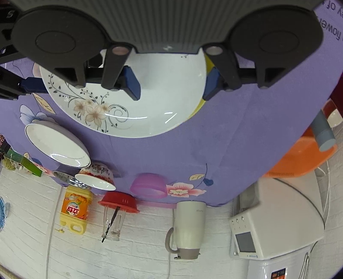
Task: Organize plates and bowls
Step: 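Grasp the white floral plate with both tools and lower it onto the yellow plate, then grasp the white deep plate rim with both tools and lift it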
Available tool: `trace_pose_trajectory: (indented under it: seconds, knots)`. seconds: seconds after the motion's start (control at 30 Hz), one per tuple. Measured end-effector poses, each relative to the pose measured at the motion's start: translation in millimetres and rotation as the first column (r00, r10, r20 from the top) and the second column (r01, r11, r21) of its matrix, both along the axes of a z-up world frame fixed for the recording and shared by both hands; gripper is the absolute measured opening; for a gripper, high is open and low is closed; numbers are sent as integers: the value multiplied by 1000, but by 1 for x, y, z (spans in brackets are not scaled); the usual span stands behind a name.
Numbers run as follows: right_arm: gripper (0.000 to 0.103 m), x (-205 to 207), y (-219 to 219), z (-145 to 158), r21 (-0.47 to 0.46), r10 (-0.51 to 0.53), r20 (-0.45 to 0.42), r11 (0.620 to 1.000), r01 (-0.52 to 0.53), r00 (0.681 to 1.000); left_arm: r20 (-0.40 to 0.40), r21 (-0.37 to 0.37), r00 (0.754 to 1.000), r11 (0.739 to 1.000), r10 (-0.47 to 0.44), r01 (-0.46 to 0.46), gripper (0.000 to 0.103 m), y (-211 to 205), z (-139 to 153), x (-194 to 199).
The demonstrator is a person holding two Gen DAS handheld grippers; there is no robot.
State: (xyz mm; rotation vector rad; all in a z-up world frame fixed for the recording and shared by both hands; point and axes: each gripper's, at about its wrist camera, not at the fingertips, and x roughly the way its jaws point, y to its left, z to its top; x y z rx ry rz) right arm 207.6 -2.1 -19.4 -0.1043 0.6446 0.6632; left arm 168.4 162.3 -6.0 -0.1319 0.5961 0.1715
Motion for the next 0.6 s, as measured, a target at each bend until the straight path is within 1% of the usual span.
trace_pose_trajectory:
  seconds: [0.03, 0.17, 0.3, 0.37, 0.47, 0.6]
  knots:
    - [103, 1, -5, 2, 16, -10, 3, 1000, 10, 1000, 20, -1, 1000, 1000, 0, 0, 72, 2, 5, -2]
    - [103, 3, -39, 23, 104, -103, 66, 990, 95, 993, 99, -24, 995, 1000, 14, -12, 73, 10, 32, -2]
    - [103, 22, -75, 38, 140, -199, 89, 973, 185, 976, 138, -39, 990, 999, -31, 36, 75, 2, 53, 14]
    - [103, 34, -93, 40, 141, -254, 89, 960, 241, 963, 135, -74, 988, 994, -69, 79, 76, -4, 57, 27]
    - [103, 53, -117, 37, 143, -321, 65, 940, 309, 945, 101, -119, 986, 983, -131, 143, 77, -18, 55, 51]
    - [103, 80, -135, 26, 114, -375, 32, 922, 370, 926, 36, -142, 977, 967, -208, 211, 78, -45, 46, 91]
